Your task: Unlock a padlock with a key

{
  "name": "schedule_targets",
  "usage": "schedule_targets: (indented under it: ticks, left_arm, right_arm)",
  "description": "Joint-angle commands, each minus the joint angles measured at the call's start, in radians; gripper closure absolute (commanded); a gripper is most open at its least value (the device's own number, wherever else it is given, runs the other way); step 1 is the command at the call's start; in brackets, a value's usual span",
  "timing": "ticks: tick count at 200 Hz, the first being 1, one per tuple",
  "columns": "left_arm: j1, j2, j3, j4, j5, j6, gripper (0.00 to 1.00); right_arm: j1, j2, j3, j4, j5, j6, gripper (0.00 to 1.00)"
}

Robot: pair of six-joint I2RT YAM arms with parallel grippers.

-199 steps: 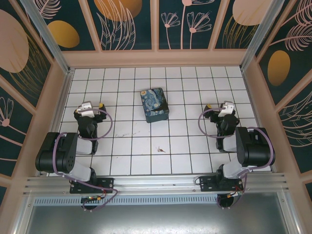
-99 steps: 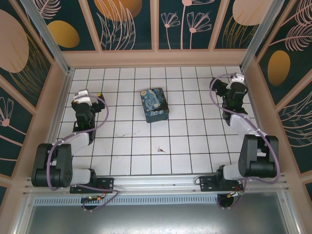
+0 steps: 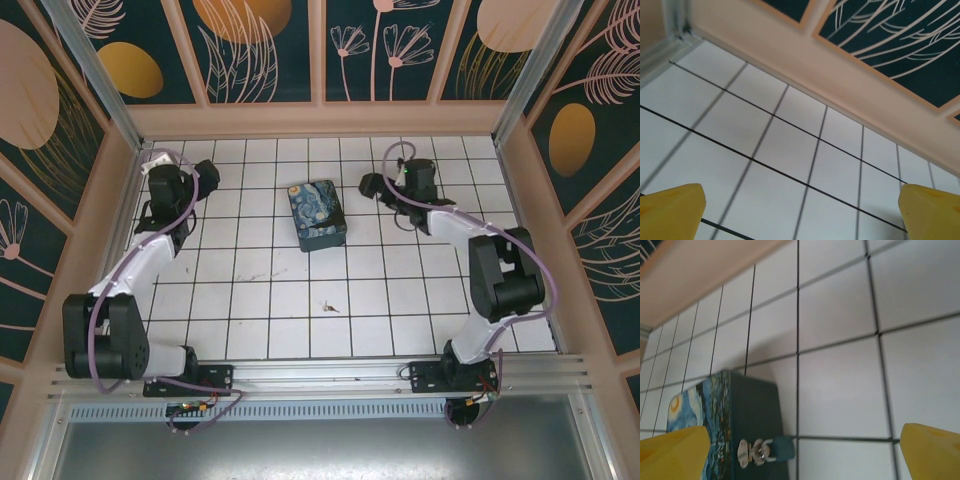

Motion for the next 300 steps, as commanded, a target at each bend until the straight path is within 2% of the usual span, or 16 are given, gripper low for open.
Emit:
schedule_targets:
  ticks: [1,41,69,91,105,130,161,184,214,252,300]
  left_arm:
    - [-0.014,0.076,0.063,-0.083,0.089,-0.090,0.01]
    - [-0.042,0.161,0.162,-0.102,0.103,-0.096,0.01]
    - [-0.057,0.216,0.186,-0.098,0.139,-0.096,0.01]
    - [-0.068,0.263,0.210,-0.102,0.170,-0.080,0.01]
    - [-0.072,0.293,0.224,-0.097,0.186,-0.074,0.01]
    - [-0.081,0.360,0.260,-0.092,0.211,-0.060,0.01]
    - [-0.085,0.428,0.333,-0.100,0.240,-0.054,0.01]
    - [-0.099,0.479,0.398,-0.140,0.261,-0.043,0.01]
    - [-0.140,0.493,0.374,-0.118,0.289,-0.070,0.01]
    - [-0.220,0.533,0.374,-0.088,0.315,-0.111,0.01]
    - [-0.329,0.591,0.468,-0.123,0.359,-0.122,0.01]
  right_arm:
    - [0.055,0.051,0.036,0.005,0.039,0.123,0.02]
    - [0.213,0.128,0.110,-0.010,0.107,0.179,0.04]
    - [0.365,0.128,0.140,-0.033,0.157,0.221,0.05]
    - [0.458,0.108,0.124,0.011,0.129,0.267,0.05]
    - [0.484,0.078,0.090,0.052,0.106,0.299,0.05]
    - [0.480,-0.008,0.041,0.041,0.152,0.306,0.05]
    - [0.423,-0.098,0.031,-0.042,0.181,0.271,0.04]
    - [0.373,-0.130,0.028,-0.096,0.172,0.237,0.01]
    - [0.326,-0.131,0.018,-0.160,0.212,0.222,0.01]
    - [0.282,-0.145,-0.108,-0.081,0.153,0.244,0.01]
    - [0.273,-0.207,-0.229,-0.024,0.173,0.266,0.01]
